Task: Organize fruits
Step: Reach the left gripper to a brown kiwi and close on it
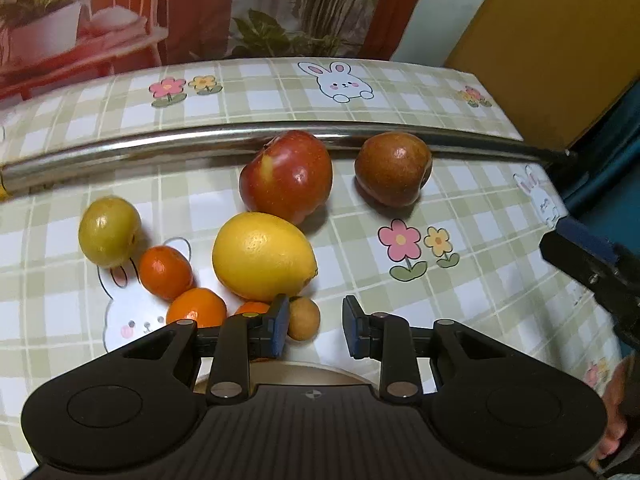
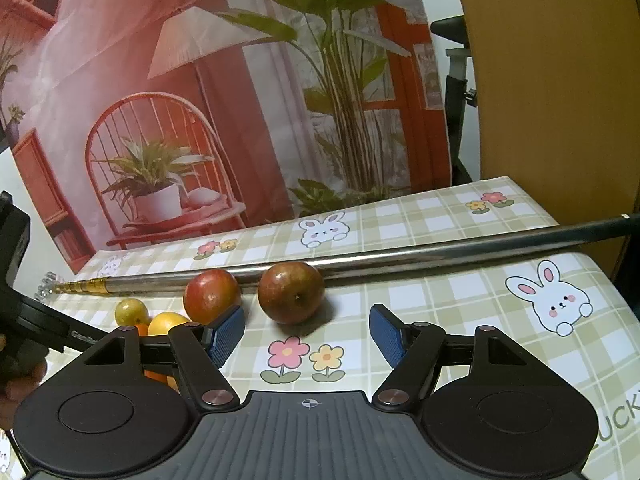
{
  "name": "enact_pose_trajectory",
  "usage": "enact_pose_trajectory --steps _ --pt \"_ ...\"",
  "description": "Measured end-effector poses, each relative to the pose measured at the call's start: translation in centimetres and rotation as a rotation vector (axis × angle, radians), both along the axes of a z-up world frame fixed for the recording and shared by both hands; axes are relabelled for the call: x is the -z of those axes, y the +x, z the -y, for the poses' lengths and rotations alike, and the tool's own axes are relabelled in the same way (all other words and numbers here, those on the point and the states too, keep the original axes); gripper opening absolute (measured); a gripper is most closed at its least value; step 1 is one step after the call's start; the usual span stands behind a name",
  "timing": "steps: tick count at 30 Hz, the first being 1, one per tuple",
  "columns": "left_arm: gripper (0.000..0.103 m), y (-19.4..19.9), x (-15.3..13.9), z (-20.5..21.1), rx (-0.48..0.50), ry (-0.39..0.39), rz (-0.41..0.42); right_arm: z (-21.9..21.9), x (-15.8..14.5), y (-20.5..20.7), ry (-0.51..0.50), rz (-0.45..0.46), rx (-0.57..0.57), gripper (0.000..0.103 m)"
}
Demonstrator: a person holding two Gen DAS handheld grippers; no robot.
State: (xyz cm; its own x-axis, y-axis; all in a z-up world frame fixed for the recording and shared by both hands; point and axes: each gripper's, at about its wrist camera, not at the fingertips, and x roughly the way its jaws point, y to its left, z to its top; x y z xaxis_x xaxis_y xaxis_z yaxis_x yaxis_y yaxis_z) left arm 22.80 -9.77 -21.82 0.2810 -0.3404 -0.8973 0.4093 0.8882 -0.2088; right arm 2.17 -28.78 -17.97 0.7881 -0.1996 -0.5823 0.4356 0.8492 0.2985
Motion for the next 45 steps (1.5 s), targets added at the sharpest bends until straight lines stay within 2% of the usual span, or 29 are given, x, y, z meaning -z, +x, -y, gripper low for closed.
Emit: enact_pose_trajectory --steps 6,9,11,14,15,19,23,27,30,32,35,38,40,45 --pt "0.031 0.3 0.3 1.5 0.038 0.069 -0.004 0.2 0.1 -0.3 0.003 0.008 0.008 0.067" --pt "0.031 0.2 0.4 2.2 0.052 0.100 0.020 0.2 0.1 -0.5 0.009 0.012 0.012 0.067" --pt "0.031 0.1 0.2 2.2 0.049 0.066 0.017 0.3 0.1 -0.6 0.009 0.014 0.014 0.067" --pt "0.031 0.0 -0.1 1.9 0.057 -0.046 -0.018 0.5 0.0 -0.8 0.013 0.018 0.020 0.067" --pt "0.031 -0.1 -0.3 1.9 0.062 -0.062 -0.013 0.6 0.0 -0.9 0.016 0.019 0.023 0.067" --pt "0.031 -0.6 -0.6 2.1 0.071 0.006 0.047 0.8 0.1 -1.0 0.020 0.021 0.027 0.067" --pt "0.031 -0.8 -0.3 2.3 0.095 0.042 0.032 0.9 0.1 -1.0 0.027 0.023 0.027 0.067" --pt "0.032 -1.3 0.7 2.9 0.143 0.125 0.048 0.9 0.2 -1.0 0.032 0.023 0.028 0.067" --pt "0.031 -1.5 1.3 3.0 0.158 0.131 0.026 0.9 0.2 -1.0 0.028 0.020 0.025 0.067" --pt "0.019 -1.7 1.6 3.1 0.165 0.118 0.023 0.9 0.2 -1.0 0.031 0.020 0.027 0.067" --pt "0.019 -1.9 1.6 3.1 0.150 0.116 0.034 1.1 0.3 -1.2 0.040 0.022 0.034 0.067" --pt "0.026 -2.1 1.6 3.4 0.146 0.143 0.064 1.1 0.4 -1.2 0.044 0.021 0.032 0.067" --pt "0.041 -2.2 1.3 3.5 0.157 0.126 0.080 1.1 0.4 -1.2 0.045 0.022 0.030 0.067" --pt "0.043 -2.7 0.7 4.0 0.157 0.124 0.153 1.1 0.5 -1.2 0.052 0.021 0.033 0.067"
